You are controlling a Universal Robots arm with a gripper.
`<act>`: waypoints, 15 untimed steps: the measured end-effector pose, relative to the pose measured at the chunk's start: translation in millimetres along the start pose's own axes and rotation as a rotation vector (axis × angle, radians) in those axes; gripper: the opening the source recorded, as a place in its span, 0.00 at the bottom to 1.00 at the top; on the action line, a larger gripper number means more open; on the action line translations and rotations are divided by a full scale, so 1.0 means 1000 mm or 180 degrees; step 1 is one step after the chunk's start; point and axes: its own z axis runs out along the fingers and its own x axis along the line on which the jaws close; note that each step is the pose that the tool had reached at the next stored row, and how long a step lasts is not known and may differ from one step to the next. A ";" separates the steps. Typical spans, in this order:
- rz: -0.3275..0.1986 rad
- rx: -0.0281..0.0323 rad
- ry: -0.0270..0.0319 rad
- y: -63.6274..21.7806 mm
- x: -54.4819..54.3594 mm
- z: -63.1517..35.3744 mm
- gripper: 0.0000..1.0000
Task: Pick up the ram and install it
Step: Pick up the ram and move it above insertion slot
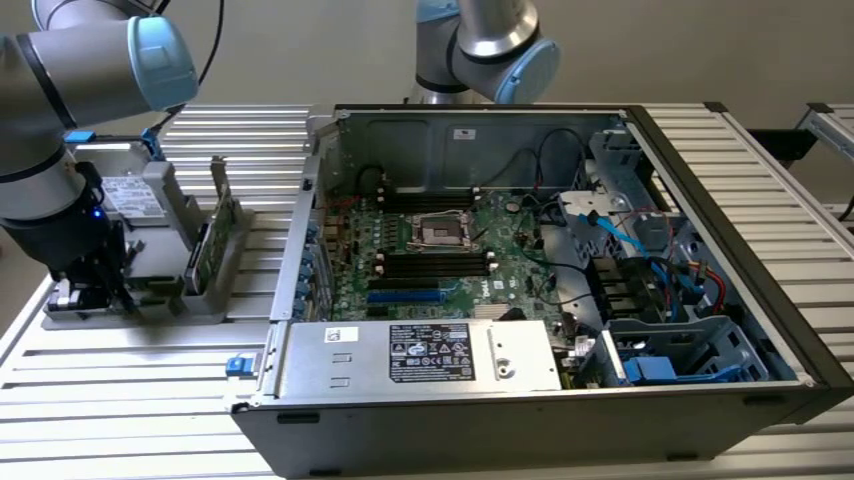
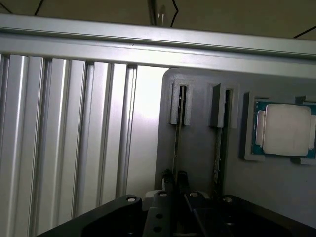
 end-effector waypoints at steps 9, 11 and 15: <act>-0.0004 0.0006 -0.0068 -0.0008 0.000 -0.0072 0.14; -0.0005 0.0006 -0.0080 -0.0009 0.000 -0.0088 0.14; -0.0006 0.0008 -0.0092 -0.0009 0.000 -0.0107 0.14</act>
